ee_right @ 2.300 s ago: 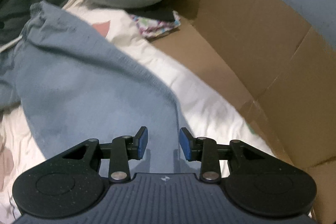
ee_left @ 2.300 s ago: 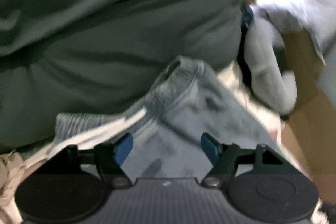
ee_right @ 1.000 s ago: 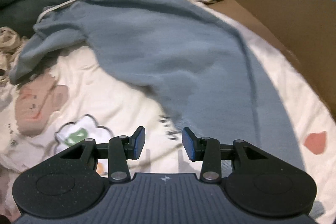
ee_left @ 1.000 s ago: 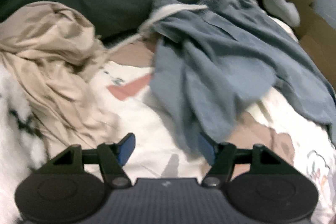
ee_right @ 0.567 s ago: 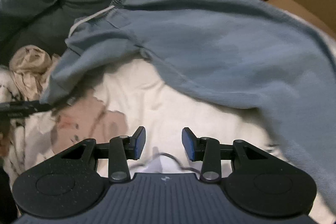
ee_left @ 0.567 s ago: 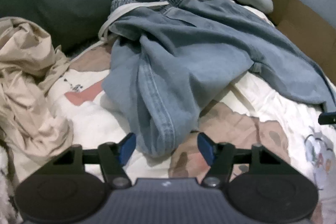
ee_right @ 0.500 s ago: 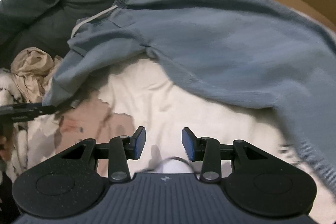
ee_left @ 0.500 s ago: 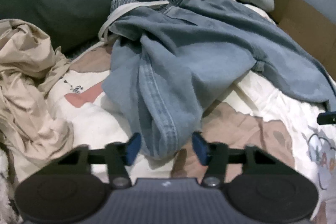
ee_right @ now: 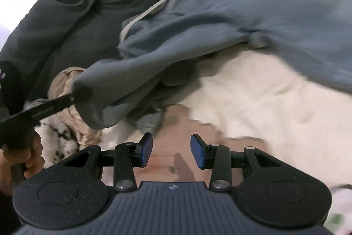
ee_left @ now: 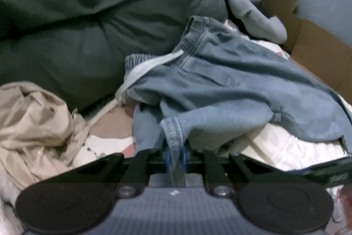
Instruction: Fold clothes
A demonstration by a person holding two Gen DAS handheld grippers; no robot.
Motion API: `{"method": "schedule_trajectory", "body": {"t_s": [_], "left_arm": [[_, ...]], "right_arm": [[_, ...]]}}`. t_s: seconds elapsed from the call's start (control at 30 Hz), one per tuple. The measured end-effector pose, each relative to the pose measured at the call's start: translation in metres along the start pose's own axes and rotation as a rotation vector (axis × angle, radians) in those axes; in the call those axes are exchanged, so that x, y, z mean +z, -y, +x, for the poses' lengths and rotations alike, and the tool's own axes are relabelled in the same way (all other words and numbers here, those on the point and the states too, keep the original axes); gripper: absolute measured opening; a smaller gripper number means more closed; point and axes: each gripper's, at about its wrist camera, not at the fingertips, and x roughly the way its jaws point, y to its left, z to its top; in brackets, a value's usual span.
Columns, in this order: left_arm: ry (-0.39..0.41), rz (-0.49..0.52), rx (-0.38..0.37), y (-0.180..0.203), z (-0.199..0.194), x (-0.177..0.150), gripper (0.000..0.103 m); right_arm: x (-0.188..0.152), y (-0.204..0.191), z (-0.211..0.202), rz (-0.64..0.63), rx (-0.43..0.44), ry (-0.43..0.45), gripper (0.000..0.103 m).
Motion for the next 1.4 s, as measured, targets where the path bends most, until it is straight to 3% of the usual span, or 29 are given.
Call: {"method": "schedule_trajectory", "body": {"t_s": [0.3, 0.53, 0.6, 0.67, 0.7, 1.03, 1.4], "left_arm": [[0.018, -0.026, -0.02, -0.005, -0.002, 0.014, 0.011], [0.045, -0.145, -0.031, -0.013, 0.0, 0.02, 0.011], [0.066, -0.19, -0.032, -0.013, -0.002, 0.022, 0.011], [0.077, -0.222, -0.036, -0.012, -0.003, 0.022, 0.01], [0.075, -0.217, -0.037, -0.01, -0.003, 0.022, 0.01], [0.058, -0.203, -0.057, -0.014, -0.008, 0.03, 0.01], [0.05, -0.229, -0.046, -0.004, -0.014, 0.033, 0.01]], "right_arm": [[-0.001, 0.002, 0.055, 0.133, 0.043, -0.039, 0.046], [-0.006, 0.001, 0.091, 0.263, 0.092, -0.06, 0.045], [-0.007, 0.001, 0.097, 0.279, 0.108, -0.053, 0.037], [-0.008, 0.005, 0.103, 0.324, 0.112, -0.061, 0.014], [-0.008, 0.006, 0.103, 0.331, 0.118, -0.063, 0.011], [-0.009, -0.017, 0.058, 0.176, 0.116, -0.1, 0.007], [-0.018, 0.011, -0.021, 0.047, -0.019, -0.178, 0.007]]}}
